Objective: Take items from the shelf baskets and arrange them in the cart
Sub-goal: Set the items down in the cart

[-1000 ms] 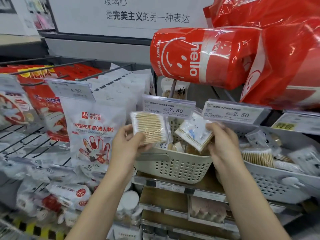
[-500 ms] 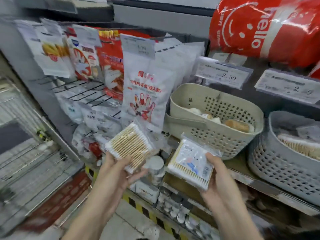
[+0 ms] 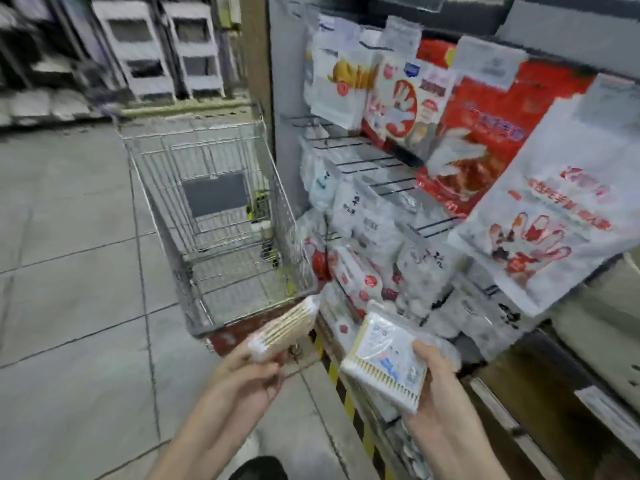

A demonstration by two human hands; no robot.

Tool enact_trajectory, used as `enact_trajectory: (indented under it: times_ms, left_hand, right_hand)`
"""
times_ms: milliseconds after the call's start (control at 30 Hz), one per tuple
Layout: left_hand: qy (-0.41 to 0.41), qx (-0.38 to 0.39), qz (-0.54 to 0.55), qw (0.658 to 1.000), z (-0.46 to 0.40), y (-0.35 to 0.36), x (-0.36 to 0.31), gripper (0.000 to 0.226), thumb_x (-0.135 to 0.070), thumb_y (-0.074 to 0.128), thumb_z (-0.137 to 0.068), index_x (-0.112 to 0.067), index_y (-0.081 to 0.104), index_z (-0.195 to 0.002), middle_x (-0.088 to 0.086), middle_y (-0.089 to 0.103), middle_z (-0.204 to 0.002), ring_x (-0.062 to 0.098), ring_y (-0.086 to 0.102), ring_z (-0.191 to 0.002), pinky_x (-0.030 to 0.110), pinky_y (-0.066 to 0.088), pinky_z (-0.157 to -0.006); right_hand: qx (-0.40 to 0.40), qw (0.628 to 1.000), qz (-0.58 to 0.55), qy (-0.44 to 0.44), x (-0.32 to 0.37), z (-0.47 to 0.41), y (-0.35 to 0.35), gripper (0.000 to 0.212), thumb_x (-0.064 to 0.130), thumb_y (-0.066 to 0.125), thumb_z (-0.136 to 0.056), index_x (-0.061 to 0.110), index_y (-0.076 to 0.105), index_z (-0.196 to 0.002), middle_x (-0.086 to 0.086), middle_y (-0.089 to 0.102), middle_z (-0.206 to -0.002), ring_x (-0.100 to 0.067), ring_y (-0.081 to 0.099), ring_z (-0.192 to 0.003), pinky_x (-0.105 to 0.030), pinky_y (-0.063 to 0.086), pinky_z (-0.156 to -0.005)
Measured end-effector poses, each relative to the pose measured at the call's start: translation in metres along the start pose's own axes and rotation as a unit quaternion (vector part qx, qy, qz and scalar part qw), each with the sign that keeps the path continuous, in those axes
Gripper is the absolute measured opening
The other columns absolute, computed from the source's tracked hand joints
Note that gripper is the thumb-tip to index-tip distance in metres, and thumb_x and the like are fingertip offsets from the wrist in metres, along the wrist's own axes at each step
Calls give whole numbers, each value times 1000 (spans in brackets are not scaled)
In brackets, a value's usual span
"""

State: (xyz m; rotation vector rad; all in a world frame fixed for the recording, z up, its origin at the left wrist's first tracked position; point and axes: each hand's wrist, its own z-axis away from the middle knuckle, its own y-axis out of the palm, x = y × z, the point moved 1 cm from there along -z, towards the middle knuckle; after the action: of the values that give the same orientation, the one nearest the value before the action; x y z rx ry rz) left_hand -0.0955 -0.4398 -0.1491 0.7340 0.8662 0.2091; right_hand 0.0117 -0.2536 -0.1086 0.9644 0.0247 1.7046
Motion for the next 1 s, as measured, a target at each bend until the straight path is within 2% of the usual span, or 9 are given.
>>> enact_trajectory:
  times_ms: [133, 267, 400, 467, 633, 700, 767, 867, 1000]
  left_hand:
    - [-31, 7, 83, 996, -23, -40, -49, 54, -8, 85, -42, 3, 74, -94, 20, 69, -104, 24, 60, -80, 24, 54, -57]
    - [41, -94, 67, 992, -56, -85, -95, 26, -17, 58, -76, -1, 75, -88, 12, 71, -103, 11, 68, -69, 18, 53, -54]
    - [68, -185, 35, 980, -86, -125, -126, 26, 1, 54, -85, -11, 65, -105, 3, 74, -96, 9, 70, -73, 18, 54, -58]
    - [56, -205, 21, 977, -102, -139, -135, 30, 4, 53, -86, -14, 61, -108, 4, 75, -93, 11, 71, -76, 22, 55, -62]
    - [-39, -170, 24, 984, -155, -141, -144, 15, 0, 63, -68, 1, 74, -78, 15, 73, -89, 18, 72, -75, 21, 55, -55]
    - [-49, -187, -14, 981, -183, -139, -143, 13, 5, 63, -70, 3, 70, -82, 16, 73, -85, 20, 71, -70, 23, 53, -50]
    - [-43, -236, -79, 967, -216, -139, -139, 14, 9, 59, -78, 0, 66, -88, 10, 72, -80, 16, 69, -65, 26, 53, -51]
    - [-39, -322, -155, 933, -274, -147, -129, 19, 5, 61, -81, -9, 63, -93, 5, 71, -82, 18, 65, -70, 36, 57, -63]
    - [-50, -335, -260, 904, -348, -171, -108, 23, 4, 61, -84, -16, 53, -90, 5, 64, -97, 17, 64, -83, 28, 57, -65]
  right_hand:
    - [38, 998, 40, 27, -27, -44, 58, 22, 21, 43, -98, 13, 63, -100, -13, 73, -102, -27, 70, -92, -36, 59, -63]
    - [35, 996, 73, 47, -49, -88, 104, 24, 22, 44, -98, 11, 62, -111, -15, 70, -113, -32, 61, -111, -32, 58, -60]
    - [29, 996, 75, 32, -59, -127, 136, 27, 22, 41, -99, 12, 58, -118, -10, 72, -105, -25, 67, -98, -32, 59, -67]
    - [29, 996, 78, 22, -60, -144, 147, 23, 22, 40, -100, 14, 59, -110, -6, 75, -95, -21, 72, -84, -30, 59, -59]
    - [-3, 990, 140, 11, -58, -198, 172, 20, 21, 43, -100, 14, 61, -106, -7, 75, -93, -19, 73, -78, -36, 58, -65]
    - [-15, 986, 165, 14, -57, -226, 185, 21, 18, 44, -99, 9, 60, -109, -14, 72, -105, -25, 70, -86, -38, 56, -71]
    - [-27, 981, 190, 19, -57, -257, 198, 27, 15, 45, -98, 5, 56, -120, -19, 65, -117, -31, 64, -96, -40, 52, -77]
    - [-26, 970, 241, 37, -62, -309, 215, 33, 16, 48, -96, 3, 52, -127, -21, 63, -121, -40, 61, -107, -42, 56, -62]
    - [-42, 952, 299, 53, -73, -381, 235, 24, 20, 55, -93, 8, 58, -114, -17, 68, -108, -29, 67, -83, -42, 53, -64]
